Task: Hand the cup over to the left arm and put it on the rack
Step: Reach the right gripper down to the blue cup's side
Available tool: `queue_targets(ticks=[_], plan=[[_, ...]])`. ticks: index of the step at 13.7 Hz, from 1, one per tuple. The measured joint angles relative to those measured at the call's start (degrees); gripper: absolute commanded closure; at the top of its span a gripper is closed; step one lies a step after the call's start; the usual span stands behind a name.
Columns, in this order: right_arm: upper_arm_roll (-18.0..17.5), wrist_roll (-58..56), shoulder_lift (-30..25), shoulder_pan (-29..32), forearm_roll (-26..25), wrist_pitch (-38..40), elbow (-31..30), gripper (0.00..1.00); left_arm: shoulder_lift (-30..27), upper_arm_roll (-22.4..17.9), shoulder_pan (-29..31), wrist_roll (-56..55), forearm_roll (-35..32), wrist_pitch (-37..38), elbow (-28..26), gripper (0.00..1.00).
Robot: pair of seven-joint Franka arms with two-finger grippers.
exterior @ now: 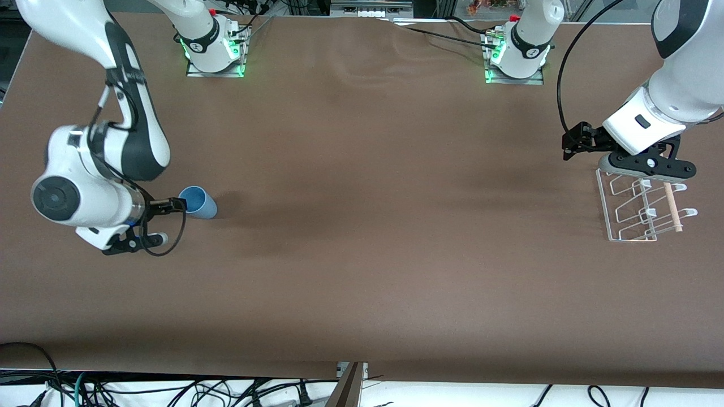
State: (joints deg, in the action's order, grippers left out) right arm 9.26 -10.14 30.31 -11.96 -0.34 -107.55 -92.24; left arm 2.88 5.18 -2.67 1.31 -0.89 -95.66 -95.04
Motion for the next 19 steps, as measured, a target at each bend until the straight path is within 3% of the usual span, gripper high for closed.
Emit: queue_targets(ticks=[7, 13, 14, 18, 19], plan=[[0.00, -2.91, 0.59, 0.55, 0.01, 1.25, -1.04, 0.02, 0.00, 0.00, 0.00, 0.00, 0.00, 0.02, 0.00, 0.00], [0.00, -3.45, -1.59, 0.55, 0.01, -1.98, -7.90, 0.02, 0.00, 0.00, 0.00, 0.00, 0.00, 0.08, 0.00, 0.00], [0.00, -3.47, -1.58, 0.55, 0.01, -3.37, -8.77, 0.06, 0.00, 0.00, 0.00, 0.00, 0.00, 0.08, 0.00, 0.00], [-0.01, -3.53, -1.45, 0.54, 0.01, -5.89, -11.12, 0.64, 0.00, -0.01, 0.00, 0.00, 0.00, 0.08, 0.00, 0.00], [-0.06, -3.53, -1.25, 0.50, 0.02, -5.94, -11.34, 0.89, 0.00, -0.01, 0.00, 0.00, 0.00, 0.08, 0.00, 0.00]])
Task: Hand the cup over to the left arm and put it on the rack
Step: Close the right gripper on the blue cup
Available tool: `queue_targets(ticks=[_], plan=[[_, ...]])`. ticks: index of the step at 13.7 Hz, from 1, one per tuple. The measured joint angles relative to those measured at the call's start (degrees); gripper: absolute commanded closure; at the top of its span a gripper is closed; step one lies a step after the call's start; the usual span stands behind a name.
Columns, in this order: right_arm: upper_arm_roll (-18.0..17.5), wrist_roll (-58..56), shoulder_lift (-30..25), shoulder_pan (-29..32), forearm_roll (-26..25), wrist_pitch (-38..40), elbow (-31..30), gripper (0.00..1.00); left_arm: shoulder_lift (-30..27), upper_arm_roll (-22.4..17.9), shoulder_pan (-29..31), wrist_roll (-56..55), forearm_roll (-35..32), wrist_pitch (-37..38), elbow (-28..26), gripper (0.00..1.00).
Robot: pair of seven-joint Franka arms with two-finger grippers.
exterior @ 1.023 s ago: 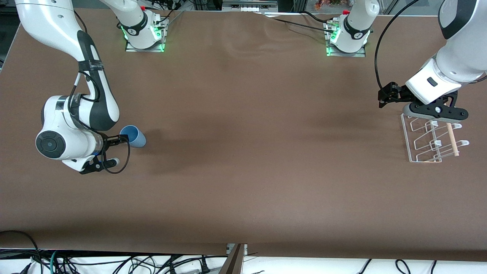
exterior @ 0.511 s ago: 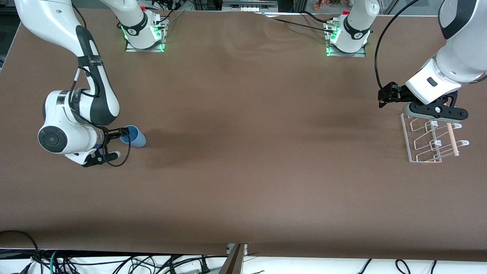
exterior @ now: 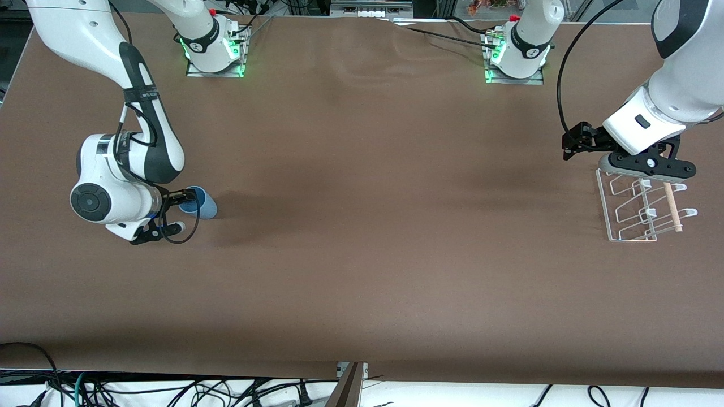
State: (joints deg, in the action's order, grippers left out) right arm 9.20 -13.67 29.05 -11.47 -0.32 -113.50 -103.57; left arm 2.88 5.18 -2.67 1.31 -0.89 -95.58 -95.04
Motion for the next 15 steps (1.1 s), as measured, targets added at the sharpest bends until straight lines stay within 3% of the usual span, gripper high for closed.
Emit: queue_targets(ticks=[1, 2, 7, 11, 15], plan=[[-0.13, 0.10, 0.17, -0.11, 0.03, 0.03, -0.05, 0.98, 0.00, 0.00, 0.00, 0.00, 0.00, 0.00, 0.00, 0.00], [-0.28, 0.26, 0.25, -0.26, 0.07, 0.18, -0.05, 1.00, 0.00, 0.00, 0.00, 0.00, 0.00, 0.00, 0.00, 0.00], [-0.38, 0.62, 0.20, -0.70, 4.10, 0.90, 0.95, 1.00, 0.00, -0.01, 0.00, 0.00, 0.00, 0.00, 0.00, 0.00], [-0.98, 7.81, -0.05, -2.19, 7.13, 6.28, 6.08, 1.00, 0.00, -0.01, 0.00, 0.00, 0.00, 0.00, 0.00, 0.00], [-4.12, 21.34, -0.17, -4.83, 17.13, 10.46, 11.99, 1.00, 0.00, -0.01, 0.00, 0.00, 0.00, 0.03, 0.00, 0.00]])
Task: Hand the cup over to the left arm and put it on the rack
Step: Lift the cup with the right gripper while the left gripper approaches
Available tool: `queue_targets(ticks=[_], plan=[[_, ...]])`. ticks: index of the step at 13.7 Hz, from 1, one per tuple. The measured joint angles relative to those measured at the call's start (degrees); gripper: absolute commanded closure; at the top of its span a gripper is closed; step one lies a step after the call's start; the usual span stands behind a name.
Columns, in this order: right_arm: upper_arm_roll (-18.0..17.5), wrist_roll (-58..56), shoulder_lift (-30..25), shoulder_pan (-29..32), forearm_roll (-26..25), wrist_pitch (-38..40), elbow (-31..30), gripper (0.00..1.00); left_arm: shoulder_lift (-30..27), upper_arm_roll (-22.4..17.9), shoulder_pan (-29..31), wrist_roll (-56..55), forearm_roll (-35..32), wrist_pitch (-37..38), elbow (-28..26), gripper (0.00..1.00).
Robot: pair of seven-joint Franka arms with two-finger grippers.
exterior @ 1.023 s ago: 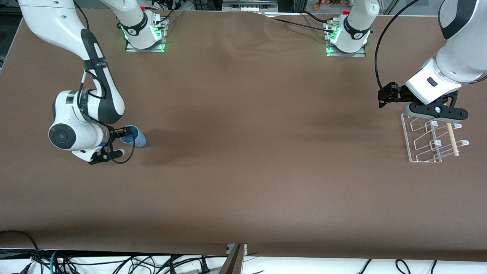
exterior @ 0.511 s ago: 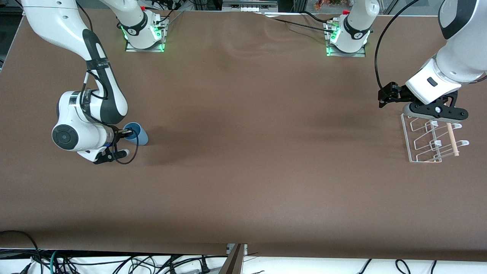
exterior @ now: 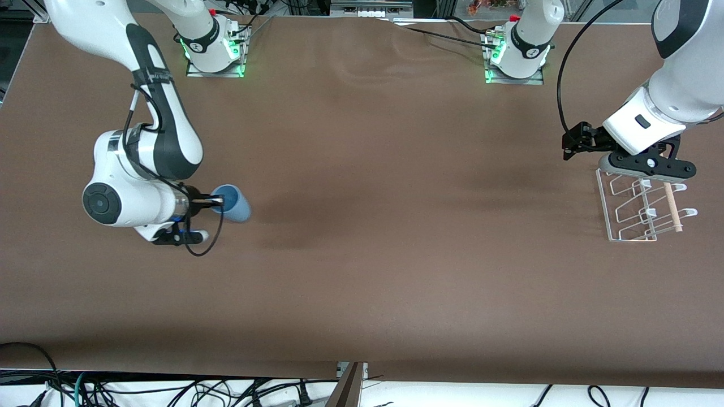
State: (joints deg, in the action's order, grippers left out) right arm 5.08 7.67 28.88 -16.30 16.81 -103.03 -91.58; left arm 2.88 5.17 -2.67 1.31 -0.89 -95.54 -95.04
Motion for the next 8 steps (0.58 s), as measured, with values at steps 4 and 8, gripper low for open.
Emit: queue_targets(ticks=[4, 8], plan=[[-6.95, 19.39, -0.20, -0.41, 11.50, 5.13, 7.75, 1.00, 0.00, 0.00, 0.00, 0.00, 0.00, 0.45, 0.00, 0.00], [-14.32, 37.76, -0.19, -2.47, 22.05, -1.02, 14.44, 1.00, 0.55, 0.50, -1.06, 0.06, 1.68, 0.73, 0.00, 0.00]])
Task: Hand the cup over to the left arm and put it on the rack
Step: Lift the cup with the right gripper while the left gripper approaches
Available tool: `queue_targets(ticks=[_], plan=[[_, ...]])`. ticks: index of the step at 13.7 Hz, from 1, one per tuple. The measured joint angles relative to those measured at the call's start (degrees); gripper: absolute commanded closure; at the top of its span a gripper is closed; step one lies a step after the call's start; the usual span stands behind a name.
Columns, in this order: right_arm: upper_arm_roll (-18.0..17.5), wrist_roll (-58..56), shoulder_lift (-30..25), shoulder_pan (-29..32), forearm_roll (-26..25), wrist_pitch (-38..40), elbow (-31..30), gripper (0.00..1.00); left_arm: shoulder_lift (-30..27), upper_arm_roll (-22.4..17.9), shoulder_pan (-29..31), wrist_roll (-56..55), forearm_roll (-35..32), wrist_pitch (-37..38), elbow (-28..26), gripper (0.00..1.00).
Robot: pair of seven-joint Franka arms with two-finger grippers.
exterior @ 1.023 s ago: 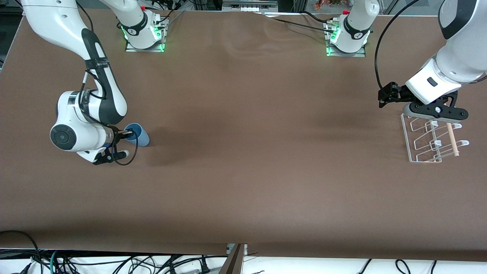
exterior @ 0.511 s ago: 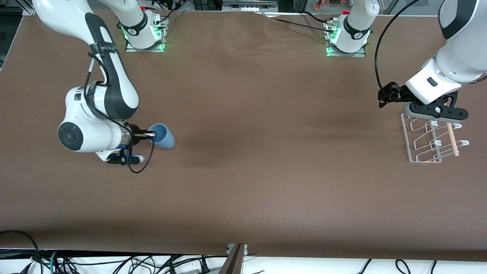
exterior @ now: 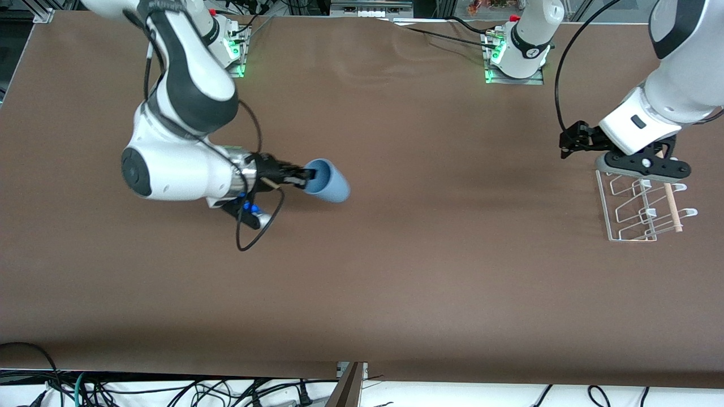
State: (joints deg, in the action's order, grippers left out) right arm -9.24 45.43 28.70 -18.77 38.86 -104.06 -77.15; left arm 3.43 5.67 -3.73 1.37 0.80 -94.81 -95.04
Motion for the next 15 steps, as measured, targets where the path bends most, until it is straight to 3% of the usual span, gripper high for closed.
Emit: queue_targets(ticks=[4, 8, 15], plan=[[-1.21, 14.96, 0.12, -9.19, 4.78, -10.60, 2.16, 1.00, 1.86, 1.07, -2.01, 6.56, 6.40, 0.19, 0.00, 0.00], [-1.26, 24.04, 0.27, -17.06, 6.21, -23.57, 2.34, 1.00, 2.36, 1.26, -2.65, 28.80, 14.65, 0.19, 0.04, 0.00], [-0.77, 26.64, 0.30, -18.64, 6.63, -27.82, 3.55, 1.00, 6.31, 1.14, -2.43, 67.45, 31.64, -0.51, 0.04, 0.00]])
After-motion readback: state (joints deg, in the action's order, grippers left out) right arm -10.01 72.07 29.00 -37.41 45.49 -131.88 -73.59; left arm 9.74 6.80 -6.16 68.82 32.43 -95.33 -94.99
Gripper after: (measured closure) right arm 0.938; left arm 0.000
